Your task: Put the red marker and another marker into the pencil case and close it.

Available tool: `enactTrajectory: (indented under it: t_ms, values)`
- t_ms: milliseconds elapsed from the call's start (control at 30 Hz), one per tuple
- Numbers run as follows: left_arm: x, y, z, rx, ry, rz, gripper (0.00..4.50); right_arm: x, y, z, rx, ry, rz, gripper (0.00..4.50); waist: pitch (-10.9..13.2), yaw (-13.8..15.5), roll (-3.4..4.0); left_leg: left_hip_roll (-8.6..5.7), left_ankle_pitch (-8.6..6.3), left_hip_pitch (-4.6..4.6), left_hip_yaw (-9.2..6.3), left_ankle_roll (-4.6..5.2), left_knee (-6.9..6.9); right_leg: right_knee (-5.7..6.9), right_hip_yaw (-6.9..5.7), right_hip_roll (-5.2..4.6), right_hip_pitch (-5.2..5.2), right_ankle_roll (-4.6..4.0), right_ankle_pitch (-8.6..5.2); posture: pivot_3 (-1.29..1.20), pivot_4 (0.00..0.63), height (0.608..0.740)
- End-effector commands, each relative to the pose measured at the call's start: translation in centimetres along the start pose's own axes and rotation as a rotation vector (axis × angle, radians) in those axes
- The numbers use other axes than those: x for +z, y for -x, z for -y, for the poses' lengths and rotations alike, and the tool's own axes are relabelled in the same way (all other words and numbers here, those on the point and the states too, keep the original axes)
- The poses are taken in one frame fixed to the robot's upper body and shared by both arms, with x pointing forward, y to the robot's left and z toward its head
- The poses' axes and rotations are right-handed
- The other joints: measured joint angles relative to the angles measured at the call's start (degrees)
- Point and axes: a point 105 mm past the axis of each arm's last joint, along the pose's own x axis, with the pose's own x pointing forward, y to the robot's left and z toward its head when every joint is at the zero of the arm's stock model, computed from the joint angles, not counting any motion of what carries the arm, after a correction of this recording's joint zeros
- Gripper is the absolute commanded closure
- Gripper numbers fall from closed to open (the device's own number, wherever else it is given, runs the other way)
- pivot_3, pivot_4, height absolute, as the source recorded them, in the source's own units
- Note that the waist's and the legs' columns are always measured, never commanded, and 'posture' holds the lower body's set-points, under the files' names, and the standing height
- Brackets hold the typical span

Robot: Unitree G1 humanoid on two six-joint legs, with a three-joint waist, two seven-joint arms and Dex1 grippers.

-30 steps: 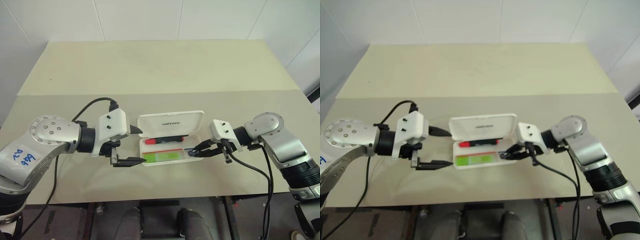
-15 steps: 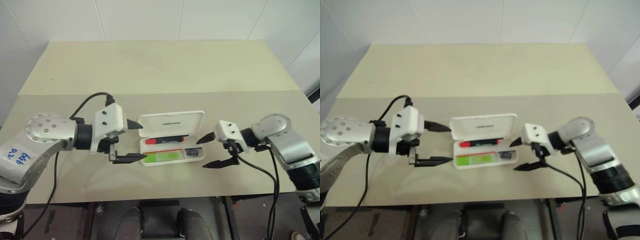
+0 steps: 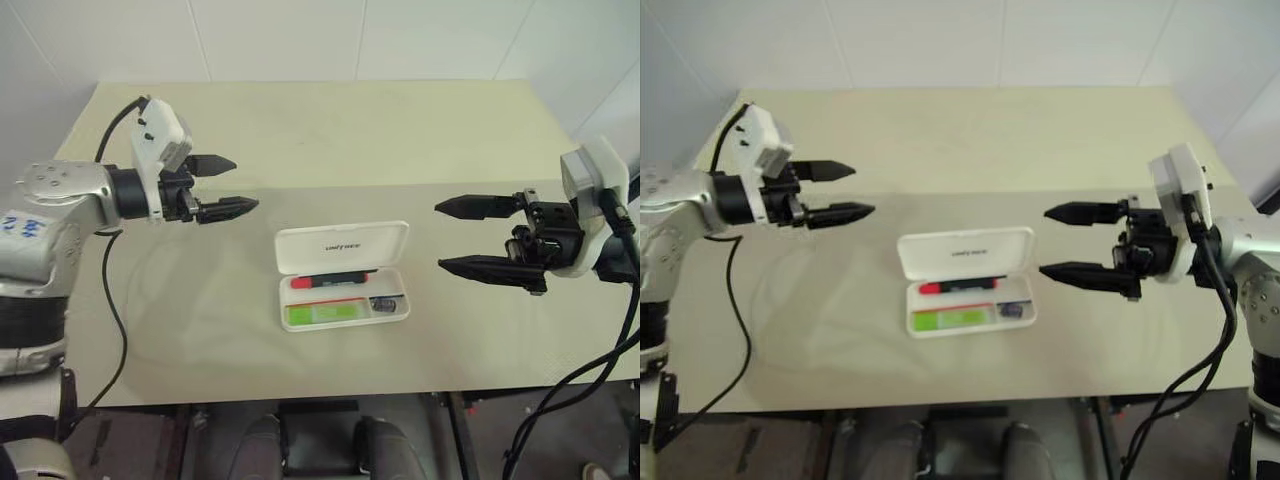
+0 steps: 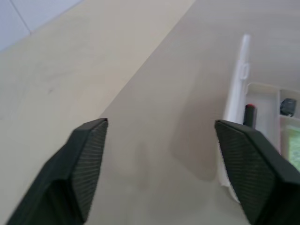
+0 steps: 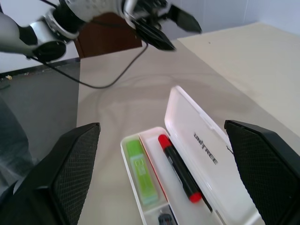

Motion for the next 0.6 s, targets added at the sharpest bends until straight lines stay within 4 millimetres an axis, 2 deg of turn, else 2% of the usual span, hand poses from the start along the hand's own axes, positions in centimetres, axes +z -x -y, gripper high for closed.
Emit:
enactTrajectory:
  t_ms: [33, 67, 167, 267, 300, 400, 500, 600]
  values:
    - [-0.1, -1.4, -0.4, -0.01, -0.025, 0.013, 1.98, 1.4, -0.1, -0.9, 0.001, 0.059, 0.012, 0.0, 0.01, 0.11, -0.02, 0.0, 0.0, -0.02, -0.01, 0.0, 0.0, 0.0, -0.01, 0.01, 0.0, 0.0, 0.0, 0.0, 0.15, 0.74]
    - [-0.3, -2.0, -0.5, -0.014, 0.001, 0.025, 2.31, 1.5, -0.2, -0.9, -0.003, 0.064, 0.008, 0.0, 0.01, 0.18, -0.03, 0.0, 0.0, -0.03, -0.01, 0.01, 0.03, 0.01, -0.01, 0.0, 0.0, 0.0, 0.0, 0.0, 0.15, 0.74]
    - [-2.6, -6.5, -0.1, -0.037, 0.061, 0.023, 3.27, 1.5, -0.5, -0.9, -0.019, 0.075, 0.005, 0.0, 0.0, 1.08, -0.05, 0.0, -0.01, -0.03, 0.0, 0.03, 0.12, -0.01, -0.02, 0.0, 0.0, 0.01, 0.0, 0.0, 0.15, 0.74]
    - [-2.7, -8.2, -0.1, -0.039, 0.095, 0.055, 4.33, 1.4, -0.7, -1.0, -0.028, 0.076, -0.006, 0.0, 0.0, 1.27, -0.07, -0.01, -0.04, -0.05, 0.01, 0.06, 0.21, -0.05, -0.01, -0.02, 0.0, 0.02, 0.01, 0.0, 0.15, 0.74]
    - [-2.4, -8.4, -0.1, -0.044, 0.112, 0.074, 4.47, 1.3, -0.7, -0.9, -0.032, 0.077, -0.014, 0.0, 0.01, 1.05, -0.1, -0.01, -0.05, -0.08, 0.01, 0.08, 0.2, 0.01, -0.02, -0.02, 0.0, 0.03, 0.02, 0.0, 0.15, 0.74]
    - [-1.8, -9.1, 1.0, -0.096, 0.188, 0.108, 4.47, 1.0, -0.7, -0.8, -0.054, 0.083, -0.042, 0.0, 0.01, 0.9, -0.09, 0.0, -0.05, -0.09, 0.03, 0.09, 0.12, 0.04, -0.01, -0.01, -0.04, 0.04, 0.02, 0.0, 0.15, 0.74]
    - [-1.9, -8.6, 2.0, -0.119, 0.167, 0.101, 4.47, 1.0, -0.6, -0.8, -0.06, 0.085, -0.046, 0.0, 0.01, 0.88, -0.09, 0.01, -0.05, -0.08, 0.02, 0.09, 0.1, 0.03, -0.02, 0.0, -0.04, 0.04, 0.02, 0.0, 0.15, 0.74]
    - [-1.6, -7.7, 2.1, -0.116, 0.153, 0.113, 4.47, 0.8, -0.5, -0.7, -0.063, 0.082, -0.053, 0.0, 0.01, 0.94, -0.09, 0.01, -0.05, -0.07, 0.02, 0.09, 0.16, 0.05, -0.01, -0.02, -0.03, 0.04, 0.02, 0.0, 0.15, 0.74]
